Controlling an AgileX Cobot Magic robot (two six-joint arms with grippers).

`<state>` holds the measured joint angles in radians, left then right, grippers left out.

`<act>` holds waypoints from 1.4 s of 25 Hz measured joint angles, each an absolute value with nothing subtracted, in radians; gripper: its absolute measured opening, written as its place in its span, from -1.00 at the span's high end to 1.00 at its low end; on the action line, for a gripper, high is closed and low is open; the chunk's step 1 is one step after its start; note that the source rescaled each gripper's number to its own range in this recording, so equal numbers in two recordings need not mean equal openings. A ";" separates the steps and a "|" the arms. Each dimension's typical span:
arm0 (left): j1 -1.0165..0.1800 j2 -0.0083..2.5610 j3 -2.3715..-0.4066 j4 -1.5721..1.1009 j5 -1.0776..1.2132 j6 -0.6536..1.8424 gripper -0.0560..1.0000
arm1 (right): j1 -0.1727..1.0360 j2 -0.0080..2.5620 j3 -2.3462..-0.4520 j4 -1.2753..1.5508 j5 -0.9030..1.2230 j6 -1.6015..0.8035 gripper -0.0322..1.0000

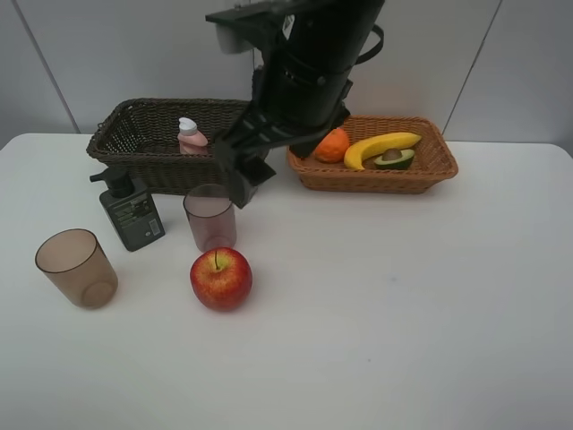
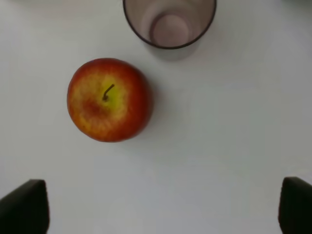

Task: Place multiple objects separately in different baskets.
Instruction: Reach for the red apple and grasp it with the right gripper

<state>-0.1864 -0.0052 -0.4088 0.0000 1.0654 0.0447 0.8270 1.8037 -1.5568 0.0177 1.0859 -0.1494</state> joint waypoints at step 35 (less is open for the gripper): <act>-0.186 -0.005 -0.409 0.000 1.065 0.045 -1.00 | 0.910 1.926 -1.261 0.156 0.470 -0.168 -1.00</act>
<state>-0.1864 -0.0052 -0.4088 0.0000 1.0654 0.0447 0.9097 1.9257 -1.2613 0.1562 0.4698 -0.1682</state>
